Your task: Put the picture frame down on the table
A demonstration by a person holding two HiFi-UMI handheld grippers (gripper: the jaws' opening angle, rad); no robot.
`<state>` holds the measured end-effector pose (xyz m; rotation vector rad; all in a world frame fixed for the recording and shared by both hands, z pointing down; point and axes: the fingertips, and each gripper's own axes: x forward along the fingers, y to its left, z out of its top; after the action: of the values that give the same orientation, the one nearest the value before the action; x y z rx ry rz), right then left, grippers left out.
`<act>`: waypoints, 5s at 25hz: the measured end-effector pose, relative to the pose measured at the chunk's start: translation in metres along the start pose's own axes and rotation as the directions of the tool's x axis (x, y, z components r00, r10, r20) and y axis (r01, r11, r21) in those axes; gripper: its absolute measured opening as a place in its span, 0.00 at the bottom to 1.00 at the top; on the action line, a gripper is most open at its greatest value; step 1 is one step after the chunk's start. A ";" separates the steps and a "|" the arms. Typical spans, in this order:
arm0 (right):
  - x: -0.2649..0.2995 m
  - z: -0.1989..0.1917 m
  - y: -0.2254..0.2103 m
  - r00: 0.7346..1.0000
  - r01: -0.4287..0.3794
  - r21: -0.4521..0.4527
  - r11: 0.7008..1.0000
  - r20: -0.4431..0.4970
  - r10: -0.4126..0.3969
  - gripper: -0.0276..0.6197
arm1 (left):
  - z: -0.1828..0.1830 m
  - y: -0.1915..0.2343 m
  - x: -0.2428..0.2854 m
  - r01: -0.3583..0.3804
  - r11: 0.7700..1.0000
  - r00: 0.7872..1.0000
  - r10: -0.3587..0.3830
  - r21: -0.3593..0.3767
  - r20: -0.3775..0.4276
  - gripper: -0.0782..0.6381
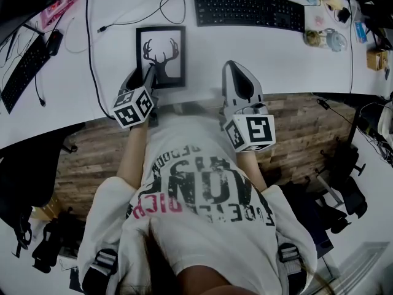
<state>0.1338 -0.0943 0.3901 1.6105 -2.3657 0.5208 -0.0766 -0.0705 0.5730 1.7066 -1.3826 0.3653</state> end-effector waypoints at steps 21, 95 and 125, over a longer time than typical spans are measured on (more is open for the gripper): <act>0.007 0.003 -0.006 0.999 -0.033 -0.004 0.999 -0.008 0.033 0.05 | -0.005 -0.002 0.004 -0.110 0.971 0.993 0.117 0.213 -0.017 0.40; 0.001 0.009 -0.014 1.000 -0.010 0.007 1.000 0.014 0.010 0.05 | 0.001 0.002 -0.005 -0.095 0.970 0.993 0.107 0.222 -0.044 0.42; 0.005 0.017 0.009 0.999 -0.014 0.013 1.000 0.053 0.013 0.05 | 0.107 -0.041 -0.065 -0.028 0.958 0.961 -0.053 0.286 0.270 0.11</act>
<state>0.1242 -0.1025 0.3753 1.6346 -2.4178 0.5044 -0.0932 -0.1123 0.4488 2.0668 -1.5776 0.3439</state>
